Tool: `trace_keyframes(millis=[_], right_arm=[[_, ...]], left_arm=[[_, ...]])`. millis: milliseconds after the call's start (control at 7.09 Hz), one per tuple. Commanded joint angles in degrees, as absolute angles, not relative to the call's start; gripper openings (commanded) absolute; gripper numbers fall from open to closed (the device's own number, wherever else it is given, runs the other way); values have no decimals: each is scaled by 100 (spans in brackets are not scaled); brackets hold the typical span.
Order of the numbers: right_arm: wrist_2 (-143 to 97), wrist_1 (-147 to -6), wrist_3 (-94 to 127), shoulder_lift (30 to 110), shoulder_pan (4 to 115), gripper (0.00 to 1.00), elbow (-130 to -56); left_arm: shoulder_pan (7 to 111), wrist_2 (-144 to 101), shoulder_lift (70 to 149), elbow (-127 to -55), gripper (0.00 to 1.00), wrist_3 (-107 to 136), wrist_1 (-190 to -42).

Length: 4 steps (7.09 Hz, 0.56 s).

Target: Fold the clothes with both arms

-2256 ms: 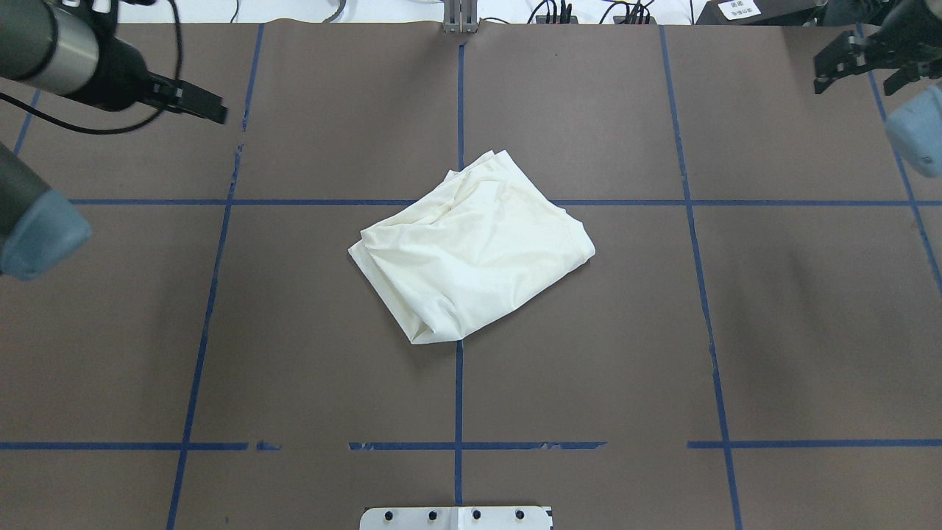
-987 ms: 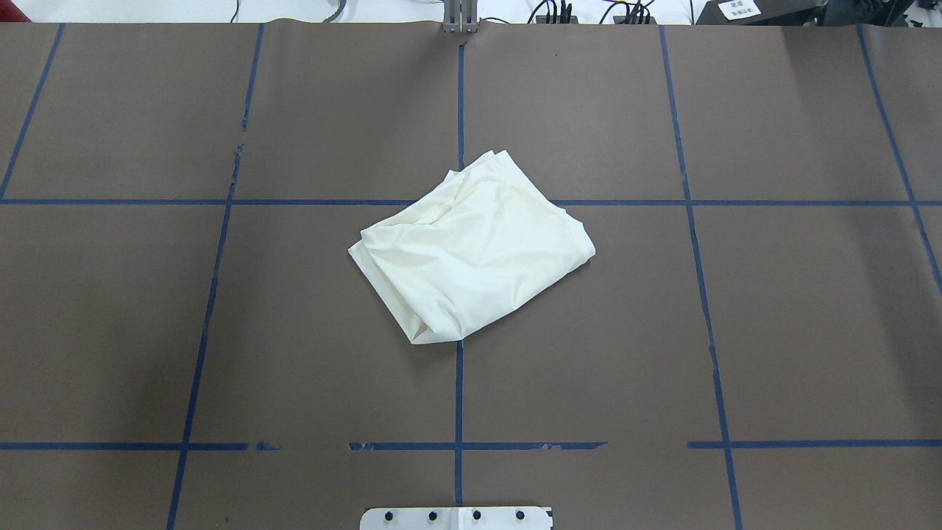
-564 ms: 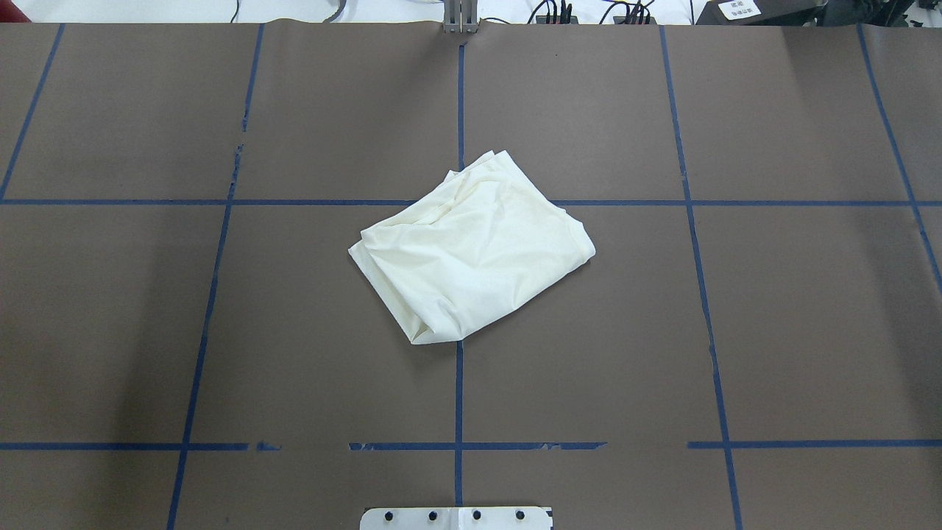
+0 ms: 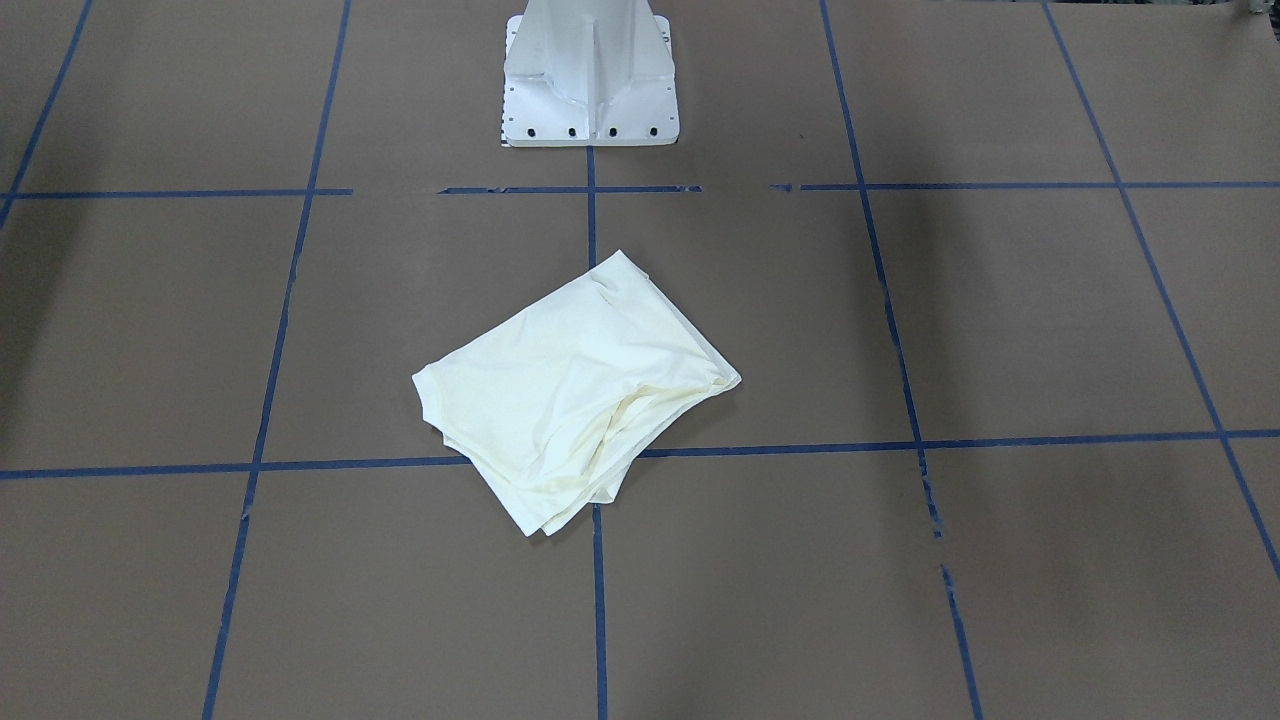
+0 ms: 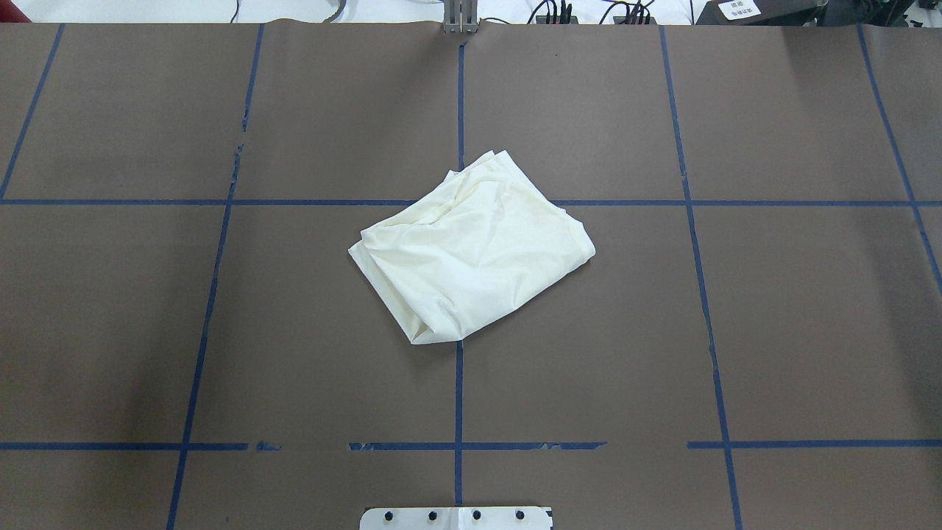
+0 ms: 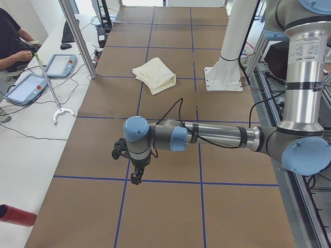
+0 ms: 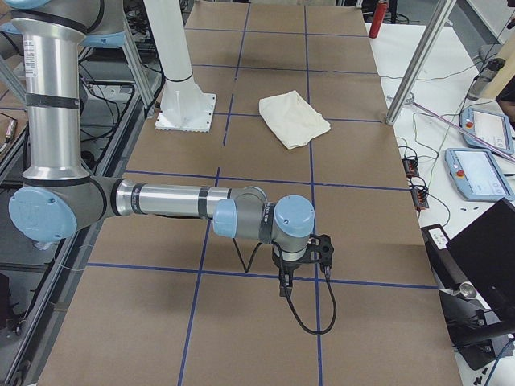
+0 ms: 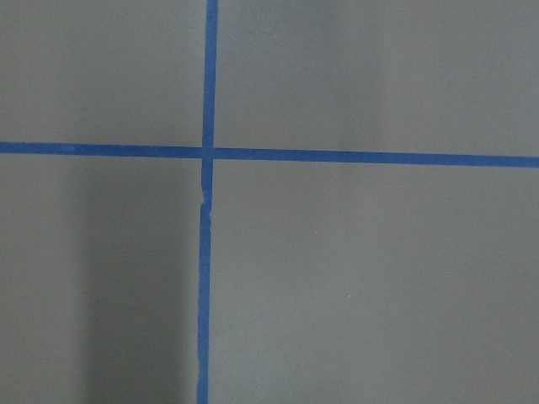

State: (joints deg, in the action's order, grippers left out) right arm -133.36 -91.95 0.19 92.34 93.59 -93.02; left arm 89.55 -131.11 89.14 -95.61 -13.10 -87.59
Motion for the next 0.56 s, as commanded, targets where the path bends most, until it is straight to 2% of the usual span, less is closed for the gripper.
trace_keyframes(millis=[0,423], right_arm=[[-13544,-8731,894,9229,9308,100,-9457],[-13465,-8297,888,9255,8913,100,-9448]], left_arm=[[8956,-13113,8956,-9615,100,-1301,-8613],[8956,-13113,8982,-9642,100,-1336,-8622]])
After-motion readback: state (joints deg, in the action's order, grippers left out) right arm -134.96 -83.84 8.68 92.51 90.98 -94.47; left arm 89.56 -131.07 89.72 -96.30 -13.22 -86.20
